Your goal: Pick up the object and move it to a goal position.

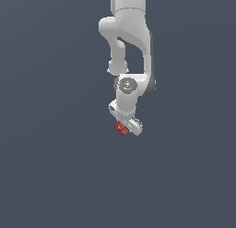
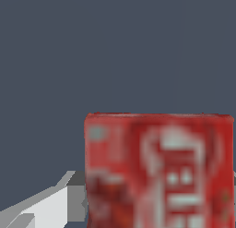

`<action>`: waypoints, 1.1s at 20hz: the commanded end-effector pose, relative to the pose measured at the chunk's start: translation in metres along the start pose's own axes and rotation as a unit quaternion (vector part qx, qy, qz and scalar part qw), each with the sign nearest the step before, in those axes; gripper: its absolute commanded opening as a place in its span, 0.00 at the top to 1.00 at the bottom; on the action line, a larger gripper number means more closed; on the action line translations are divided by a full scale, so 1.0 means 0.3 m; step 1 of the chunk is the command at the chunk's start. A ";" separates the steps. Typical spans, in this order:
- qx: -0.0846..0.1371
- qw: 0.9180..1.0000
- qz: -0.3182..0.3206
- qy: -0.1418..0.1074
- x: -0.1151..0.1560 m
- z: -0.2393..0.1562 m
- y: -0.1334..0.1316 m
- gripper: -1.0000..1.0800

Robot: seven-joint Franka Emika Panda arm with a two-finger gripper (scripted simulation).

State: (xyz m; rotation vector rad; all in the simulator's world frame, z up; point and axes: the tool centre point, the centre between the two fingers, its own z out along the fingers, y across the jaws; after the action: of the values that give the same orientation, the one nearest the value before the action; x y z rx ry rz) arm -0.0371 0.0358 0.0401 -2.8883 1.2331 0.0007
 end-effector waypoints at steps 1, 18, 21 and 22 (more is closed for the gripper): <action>0.000 1.000 0.001 0.000 0.024 -0.039 0.050 1.00; 0.001 1.000 0.001 -0.001 0.270 -0.443 0.568 1.00; 0.001 1.000 0.001 -0.001 0.316 -0.514 0.657 1.00; 0.001 1.000 0.001 -0.001 0.330 -0.537 0.684 1.00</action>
State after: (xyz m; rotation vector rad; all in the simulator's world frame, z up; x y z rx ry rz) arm -0.1115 -0.1642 0.1903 -2.8838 1.2375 0.0014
